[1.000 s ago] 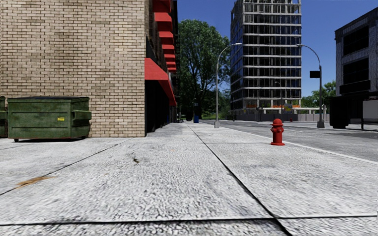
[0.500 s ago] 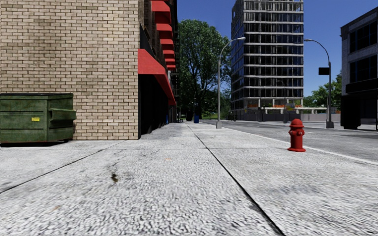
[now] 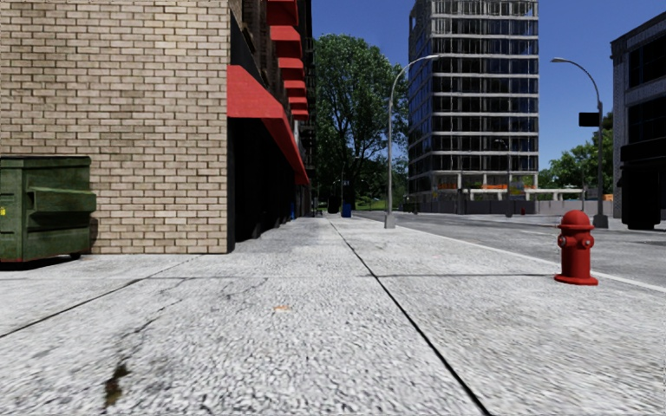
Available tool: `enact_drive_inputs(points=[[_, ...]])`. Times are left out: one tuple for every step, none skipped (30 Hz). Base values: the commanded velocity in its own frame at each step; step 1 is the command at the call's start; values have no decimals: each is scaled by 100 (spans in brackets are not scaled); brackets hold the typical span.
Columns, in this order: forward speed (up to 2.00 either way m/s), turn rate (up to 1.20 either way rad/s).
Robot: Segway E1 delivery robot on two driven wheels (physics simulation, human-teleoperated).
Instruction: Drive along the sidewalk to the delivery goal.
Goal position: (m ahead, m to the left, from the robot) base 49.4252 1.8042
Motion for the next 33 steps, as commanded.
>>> enact_drive_inputs(points=[[200,0],[200,0],[200,0],[200,0],[200,0],[200,0],[200,0],[200,0],[200,0],[200,0],[200,0],[200,0],[200,0],[200,0],[200,0],[200,0],[200,0],[200,0],[200,0],[200,0],[200,0],[200,0],[200,0],[200,0],[200,0],[200,0],[200,0],[200,0],[200,0],[200,0],[200,0],[200,0],[200,0]])
